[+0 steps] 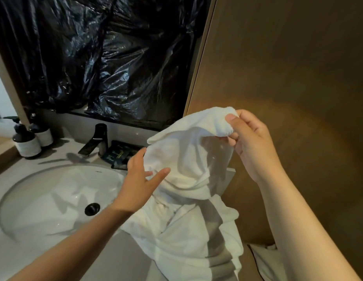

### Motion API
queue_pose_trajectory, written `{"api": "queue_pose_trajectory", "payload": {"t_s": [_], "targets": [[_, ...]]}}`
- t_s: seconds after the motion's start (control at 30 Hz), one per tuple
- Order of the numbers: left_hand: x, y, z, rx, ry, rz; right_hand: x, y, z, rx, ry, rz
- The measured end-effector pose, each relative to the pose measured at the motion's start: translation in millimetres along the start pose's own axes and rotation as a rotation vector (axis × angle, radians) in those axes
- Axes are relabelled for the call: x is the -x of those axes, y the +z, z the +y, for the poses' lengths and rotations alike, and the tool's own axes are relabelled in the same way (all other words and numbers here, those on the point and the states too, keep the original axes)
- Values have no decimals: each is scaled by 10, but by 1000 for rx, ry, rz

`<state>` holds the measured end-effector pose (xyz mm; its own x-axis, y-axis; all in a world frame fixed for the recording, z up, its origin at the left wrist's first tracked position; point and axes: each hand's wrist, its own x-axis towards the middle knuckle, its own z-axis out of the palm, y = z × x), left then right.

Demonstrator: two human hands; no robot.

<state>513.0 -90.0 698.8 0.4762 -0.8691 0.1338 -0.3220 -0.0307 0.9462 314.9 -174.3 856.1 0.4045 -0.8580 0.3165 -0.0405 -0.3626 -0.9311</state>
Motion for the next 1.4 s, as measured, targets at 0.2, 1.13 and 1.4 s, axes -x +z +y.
{"api": "queue_pose_trajectory", "payload": {"t_s": [0.2, 1.13, 1.4], "targets": [[-347, -72, 106, -203, 220, -107, 57, -166, 19, 15, -3, 70], [-252, 77, 818, -268, 159, -138, 138, -769, 706, 367, 158, 299], [-126, 260, 682, -352, 255, -91, 351, -671, 843, 755, 218, 237]]}}
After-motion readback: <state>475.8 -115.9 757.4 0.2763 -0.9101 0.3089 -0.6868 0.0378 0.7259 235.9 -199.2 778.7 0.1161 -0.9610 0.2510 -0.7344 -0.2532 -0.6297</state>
